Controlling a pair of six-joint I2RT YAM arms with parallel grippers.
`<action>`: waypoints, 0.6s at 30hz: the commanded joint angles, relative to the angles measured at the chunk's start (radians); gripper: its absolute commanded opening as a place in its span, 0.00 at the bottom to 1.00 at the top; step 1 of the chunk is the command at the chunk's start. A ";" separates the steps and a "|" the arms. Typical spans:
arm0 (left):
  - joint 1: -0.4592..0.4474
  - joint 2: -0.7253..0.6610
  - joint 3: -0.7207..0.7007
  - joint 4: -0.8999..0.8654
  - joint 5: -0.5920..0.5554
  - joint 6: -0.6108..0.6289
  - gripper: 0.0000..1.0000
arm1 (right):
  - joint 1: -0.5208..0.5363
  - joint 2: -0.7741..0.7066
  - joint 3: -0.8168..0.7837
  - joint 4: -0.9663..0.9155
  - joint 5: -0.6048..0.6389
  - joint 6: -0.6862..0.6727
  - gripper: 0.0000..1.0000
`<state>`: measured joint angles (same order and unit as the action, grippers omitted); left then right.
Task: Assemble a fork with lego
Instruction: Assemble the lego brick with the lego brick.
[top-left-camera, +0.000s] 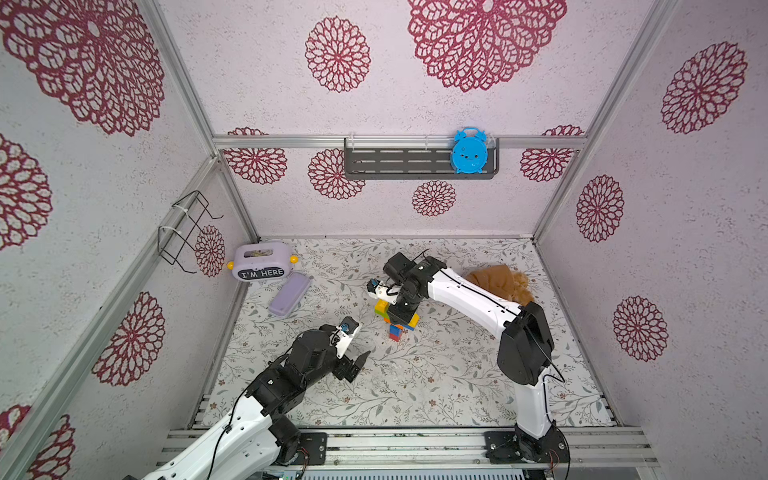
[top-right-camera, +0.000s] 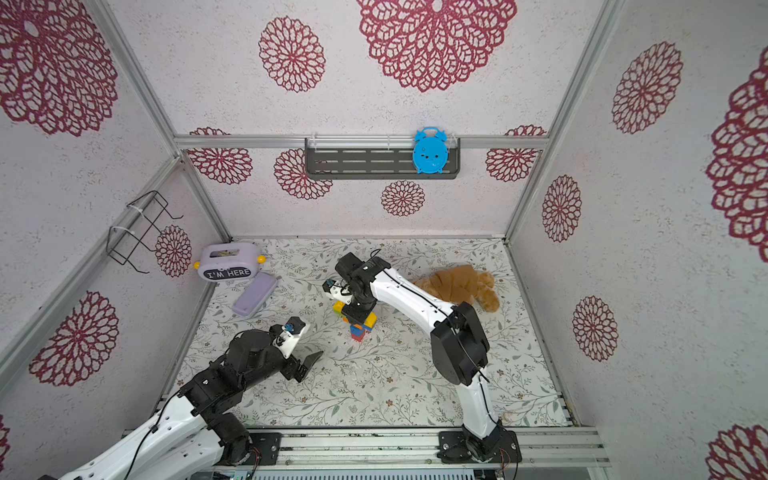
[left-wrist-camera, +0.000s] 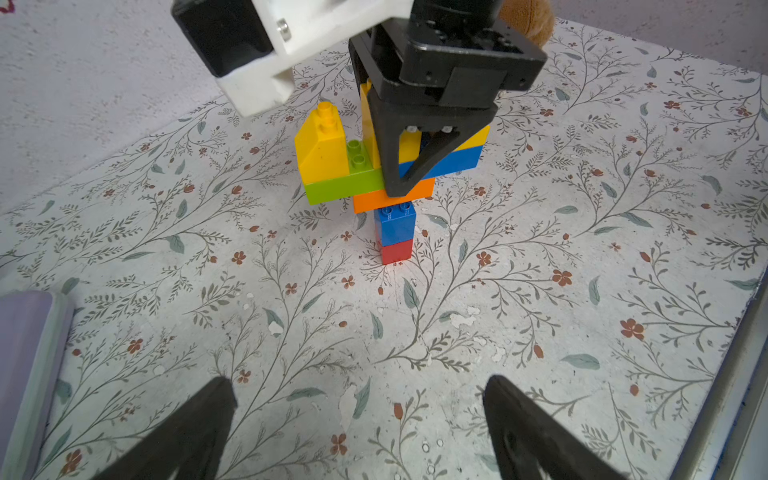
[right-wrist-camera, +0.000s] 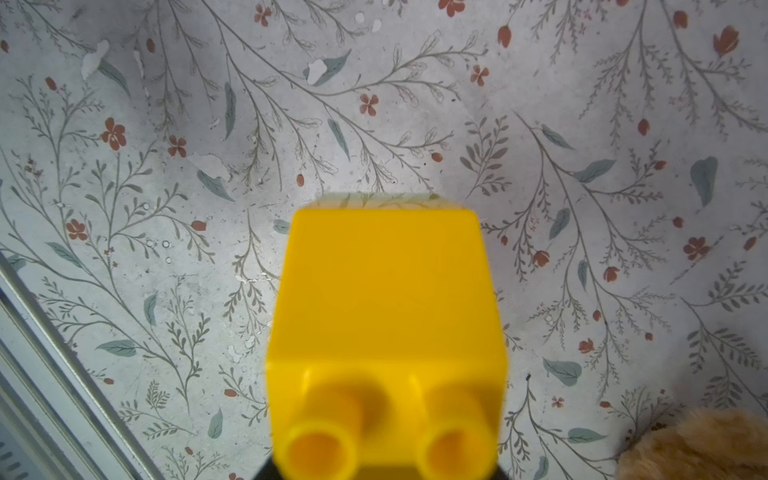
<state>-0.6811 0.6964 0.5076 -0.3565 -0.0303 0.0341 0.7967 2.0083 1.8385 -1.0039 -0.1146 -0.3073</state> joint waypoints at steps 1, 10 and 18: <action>-0.009 -0.002 -0.004 0.017 -0.002 0.010 0.97 | 0.002 0.005 -0.016 -0.014 -0.023 -0.031 0.29; -0.012 0.000 -0.006 0.018 -0.002 0.010 0.97 | 0.002 0.015 -0.031 -0.002 -0.005 -0.031 0.29; -0.011 0.004 -0.006 0.020 0.000 0.010 0.97 | 0.002 0.016 -0.044 -0.004 0.032 -0.037 0.30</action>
<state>-0.6830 0.6968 0.5076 -0.3561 -0.0322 0.0341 0.7967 2.0232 1.8061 -0.9890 -0.1001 -0.3225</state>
